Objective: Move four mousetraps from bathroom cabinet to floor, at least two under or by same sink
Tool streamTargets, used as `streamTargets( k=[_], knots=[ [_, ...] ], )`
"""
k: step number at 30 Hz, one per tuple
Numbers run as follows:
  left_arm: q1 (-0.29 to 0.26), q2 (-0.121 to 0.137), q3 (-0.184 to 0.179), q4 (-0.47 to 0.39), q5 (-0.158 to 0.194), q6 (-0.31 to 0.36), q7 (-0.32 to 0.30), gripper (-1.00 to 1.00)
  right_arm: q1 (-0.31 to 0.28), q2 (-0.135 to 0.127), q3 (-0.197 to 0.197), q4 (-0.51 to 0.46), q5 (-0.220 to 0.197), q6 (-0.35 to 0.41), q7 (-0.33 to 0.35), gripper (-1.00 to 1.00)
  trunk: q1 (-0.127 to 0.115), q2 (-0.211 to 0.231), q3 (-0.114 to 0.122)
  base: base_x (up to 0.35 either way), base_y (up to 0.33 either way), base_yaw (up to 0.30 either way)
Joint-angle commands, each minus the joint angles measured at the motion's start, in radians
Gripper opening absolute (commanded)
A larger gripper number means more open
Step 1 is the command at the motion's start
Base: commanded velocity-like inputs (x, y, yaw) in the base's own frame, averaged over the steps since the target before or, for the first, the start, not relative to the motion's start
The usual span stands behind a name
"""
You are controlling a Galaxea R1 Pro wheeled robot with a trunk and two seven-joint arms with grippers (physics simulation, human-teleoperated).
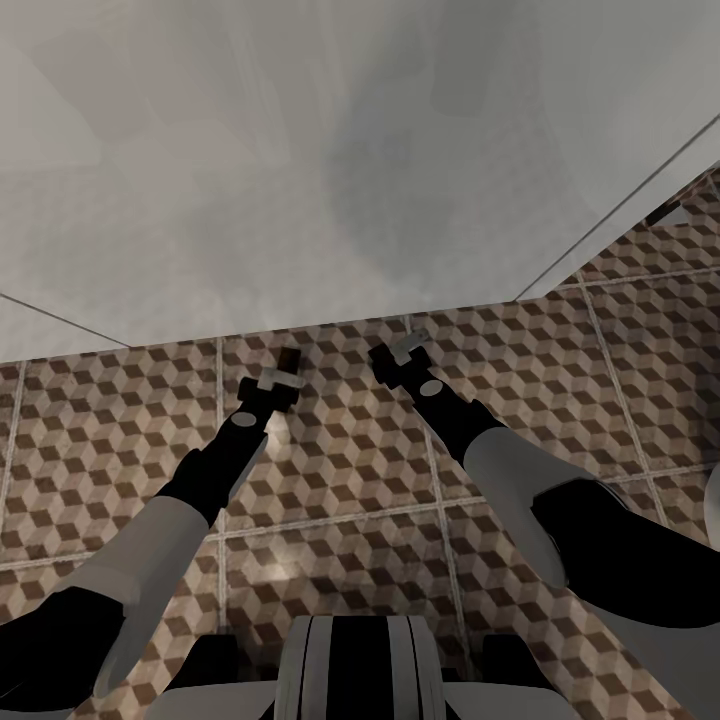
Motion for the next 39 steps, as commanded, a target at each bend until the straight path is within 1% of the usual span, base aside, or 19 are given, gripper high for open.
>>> streamTargets(
  k=[1, 18, 39],
  knots=[
    [0.0, 0.0, -0.003, 0.001, -0.01, 0.007, 0.006, -1.0, -0.001, 0.0, 0.0, 0.001, 0.008, -0.003, -0.004, -1.0, 0.0, 0.0, 0.0, 0.0, 0.0, 0.0],
    [0.0, -0.007, 0.0, 0.014, -0.009, 0.008, 0.006, -1.0, -0.001, 0.0, 0.0, 0.001, 0.008, -0.003, -0.004, -1.0, 0.0, 0.0, 0.0, 0.0, 0.0, 0.0],
    [0.0, -0.008, 0.001, 0.017, -0.009, 0.012, 0.007, -1.0, -0.001, 0.0, 0.0, 0.001, 0.008, -0.003, -0.004, -1.0, 0.0, 0.0, 0.0, 0.0, 0.0, 0.0]
  ],
)
